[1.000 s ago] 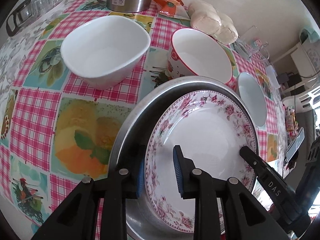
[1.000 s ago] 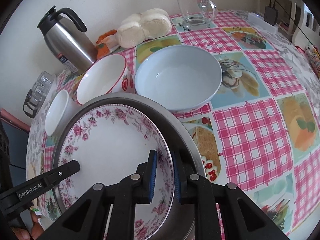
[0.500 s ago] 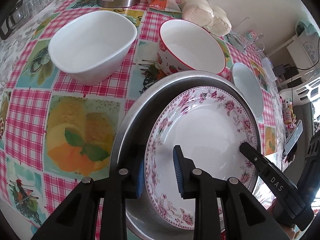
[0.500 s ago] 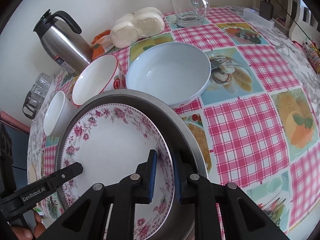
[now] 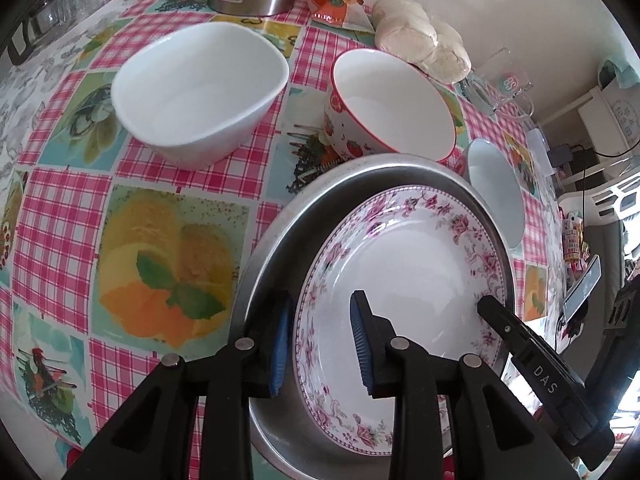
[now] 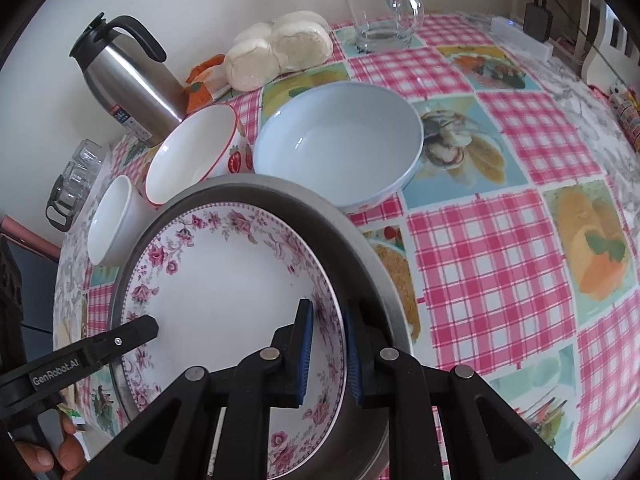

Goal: Organize plates and bowls
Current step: 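Open both grippers to release the floral-rimmed plate rim, then move both grippers away from the basin toward the red-rimmed white bowl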

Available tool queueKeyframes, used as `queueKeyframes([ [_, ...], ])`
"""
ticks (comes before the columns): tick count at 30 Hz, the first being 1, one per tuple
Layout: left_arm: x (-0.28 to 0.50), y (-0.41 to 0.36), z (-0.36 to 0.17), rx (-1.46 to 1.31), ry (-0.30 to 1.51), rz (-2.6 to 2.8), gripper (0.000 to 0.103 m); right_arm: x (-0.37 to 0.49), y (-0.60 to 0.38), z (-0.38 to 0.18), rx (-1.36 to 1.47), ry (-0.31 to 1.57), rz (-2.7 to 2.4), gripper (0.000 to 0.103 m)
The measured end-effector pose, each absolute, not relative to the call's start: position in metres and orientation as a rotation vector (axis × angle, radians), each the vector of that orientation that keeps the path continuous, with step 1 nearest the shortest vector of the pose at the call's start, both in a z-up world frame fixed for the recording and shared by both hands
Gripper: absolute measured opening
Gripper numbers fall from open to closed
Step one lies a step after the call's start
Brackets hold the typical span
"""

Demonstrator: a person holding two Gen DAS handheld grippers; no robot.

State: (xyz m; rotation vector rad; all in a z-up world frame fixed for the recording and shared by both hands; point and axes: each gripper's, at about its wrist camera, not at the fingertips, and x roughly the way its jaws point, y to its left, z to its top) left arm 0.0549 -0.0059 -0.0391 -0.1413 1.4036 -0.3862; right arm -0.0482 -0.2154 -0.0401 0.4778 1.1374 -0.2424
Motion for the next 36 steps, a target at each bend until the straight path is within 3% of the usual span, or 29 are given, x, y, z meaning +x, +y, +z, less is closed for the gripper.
queueKeyframes([
  [10,0.053,0.0,-0.014,-0.148,1.297,-0.373,0.038,-0.053,-0.213,-0.014,0.425,1.03,-0.24,0.024],
  [12,0.053,0.002,-0.01,-0.15,1.275,-0.359,0.05,-0.052,-0.211,-0.01,0.402,1.014,-0.234,0.025],
  [13,0.054,0.003,-0.009,-0.149,1.272,-0.351,0.058,-0.051,-0.209,-0.009,0.388,1.012,-0.235,0.036],
  [15,0.056,0.007,-0.01,-0.142,1.272,-0.328,0.061,-0.05,-0.206,-0.009,0.366,1.009,-0.237,0.06],
  [18,0.056,0.008,-0.013,-0.131,1.279,-0.296,0.063,-0.048,-0.205,-0.01,0.353,1.012,-0.232,0.062],
  [21,0.058,0.01,-0.017,-0.101,1.277,-0.248,0.08,-0.047,-0.204,-0.013,0.345,1.025,-0.23,0.073],
  [22,0.058,0.01,-0.016,-0.095,1.275,-0.239,0.082,-0.046,-0.204,-0.014,0.338,1.03,-0.235,0.08],
  [30,0.061,0.017,-0.021,-0.074,1.273,-0.172,0.091,-0.046,-0.204,-0.016,0.321,1.031,-0.237,0.101],
  [36,0.061,0.018,-0.022,-0.05,1.262,-0.122,0.092,-0.045,-0.201,-0.014,0.301,1.024,-0.225,0.103],
])
